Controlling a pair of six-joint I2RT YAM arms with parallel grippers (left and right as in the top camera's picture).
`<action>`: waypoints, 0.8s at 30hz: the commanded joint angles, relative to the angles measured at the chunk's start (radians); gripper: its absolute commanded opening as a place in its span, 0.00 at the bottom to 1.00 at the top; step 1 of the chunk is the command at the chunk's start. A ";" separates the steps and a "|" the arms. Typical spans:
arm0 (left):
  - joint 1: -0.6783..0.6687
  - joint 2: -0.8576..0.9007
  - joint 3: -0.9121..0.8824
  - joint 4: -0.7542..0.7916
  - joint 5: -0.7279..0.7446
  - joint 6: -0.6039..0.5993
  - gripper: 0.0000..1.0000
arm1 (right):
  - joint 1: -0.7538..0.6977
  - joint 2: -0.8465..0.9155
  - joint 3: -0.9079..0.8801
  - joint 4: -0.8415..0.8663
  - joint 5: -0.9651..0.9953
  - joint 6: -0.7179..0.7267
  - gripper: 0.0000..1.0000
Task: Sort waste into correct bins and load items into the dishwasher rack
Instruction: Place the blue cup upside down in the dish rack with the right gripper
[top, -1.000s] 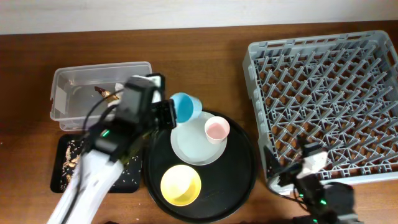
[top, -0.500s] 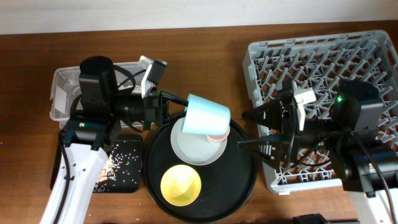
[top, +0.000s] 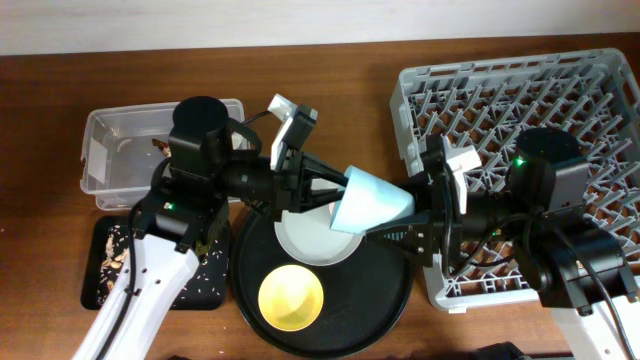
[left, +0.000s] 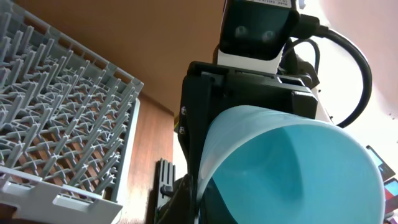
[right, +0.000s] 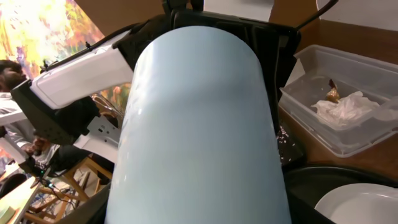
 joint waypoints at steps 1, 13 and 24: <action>-0.009 -0.005 0.006 -0.038 0.027 -0.002 0.00 | 0.005 0.003 0.013 0.081 0.037 -0.018 0.55; 0.083 -0.005 0.006 -0.040 -0.093 -0.002 0.53 | 0.003 0.003 0.013 0.116 0.234 -0.018 0.40; 0.314 -0.005 0.005 -0.706 -0.892 0.103 0.60 | -0.149 0.427 0.337 -0.389 1.114 0.014 0.38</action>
